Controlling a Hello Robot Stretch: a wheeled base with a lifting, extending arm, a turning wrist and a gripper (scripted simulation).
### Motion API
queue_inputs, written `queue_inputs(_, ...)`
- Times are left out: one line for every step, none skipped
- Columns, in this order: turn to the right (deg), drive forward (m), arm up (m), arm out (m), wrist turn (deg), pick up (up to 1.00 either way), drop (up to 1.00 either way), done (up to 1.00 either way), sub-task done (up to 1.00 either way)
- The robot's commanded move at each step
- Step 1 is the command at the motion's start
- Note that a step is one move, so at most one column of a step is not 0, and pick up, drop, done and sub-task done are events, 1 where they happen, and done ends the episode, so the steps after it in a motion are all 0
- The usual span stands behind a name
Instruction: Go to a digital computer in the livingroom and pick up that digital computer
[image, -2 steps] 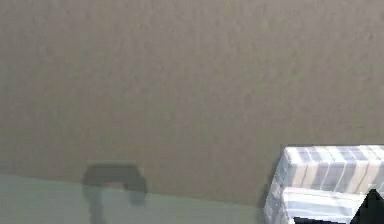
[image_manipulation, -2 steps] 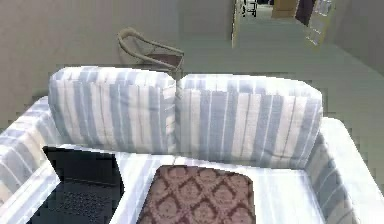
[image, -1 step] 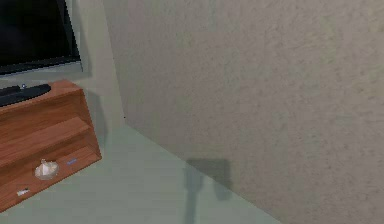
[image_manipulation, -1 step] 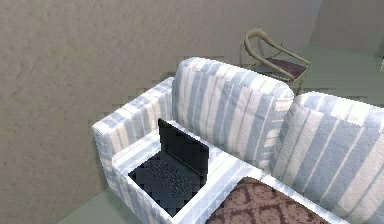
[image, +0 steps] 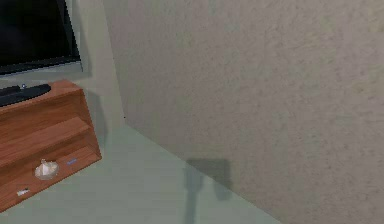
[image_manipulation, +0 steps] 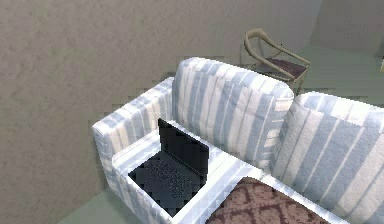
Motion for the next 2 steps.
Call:
queue_inputs(0.0,0.0,0.08,0.0,0.0,0.0,0.0,0.0,0.0)
queue_inputs(0.0,0.0,0.0,0.24,0.0,0.0,0.0,0.0,0.0)
